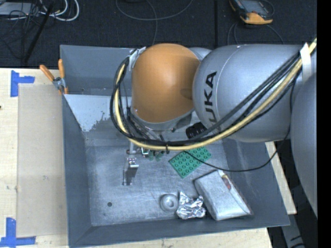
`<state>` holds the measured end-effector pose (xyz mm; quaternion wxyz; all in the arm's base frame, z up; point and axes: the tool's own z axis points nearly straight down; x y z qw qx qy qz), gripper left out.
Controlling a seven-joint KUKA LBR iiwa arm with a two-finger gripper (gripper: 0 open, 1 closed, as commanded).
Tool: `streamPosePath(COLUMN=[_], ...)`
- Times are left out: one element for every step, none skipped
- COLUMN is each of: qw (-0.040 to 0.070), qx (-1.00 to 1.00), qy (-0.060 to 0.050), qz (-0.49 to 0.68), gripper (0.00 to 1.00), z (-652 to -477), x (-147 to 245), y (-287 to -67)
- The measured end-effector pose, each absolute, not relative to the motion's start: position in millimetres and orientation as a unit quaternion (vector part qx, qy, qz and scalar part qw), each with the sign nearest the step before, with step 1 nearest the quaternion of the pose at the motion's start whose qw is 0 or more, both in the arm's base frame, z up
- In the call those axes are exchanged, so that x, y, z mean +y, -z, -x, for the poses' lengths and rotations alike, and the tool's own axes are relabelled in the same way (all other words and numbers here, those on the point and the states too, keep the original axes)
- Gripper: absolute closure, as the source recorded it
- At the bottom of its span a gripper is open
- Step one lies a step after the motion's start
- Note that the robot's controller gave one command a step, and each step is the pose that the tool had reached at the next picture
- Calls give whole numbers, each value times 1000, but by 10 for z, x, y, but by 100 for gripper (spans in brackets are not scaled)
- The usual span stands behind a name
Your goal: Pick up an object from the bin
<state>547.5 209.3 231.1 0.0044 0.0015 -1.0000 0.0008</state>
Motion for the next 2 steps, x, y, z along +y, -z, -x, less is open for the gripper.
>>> streamPosePath(qw=[-2, -3], qx=[-978, -967], qy=[1, 1], qz=[-210, -253], gripper=[0, 0], z=[-6187, -6213], x=[1785, 1185], y=[-699, -722])
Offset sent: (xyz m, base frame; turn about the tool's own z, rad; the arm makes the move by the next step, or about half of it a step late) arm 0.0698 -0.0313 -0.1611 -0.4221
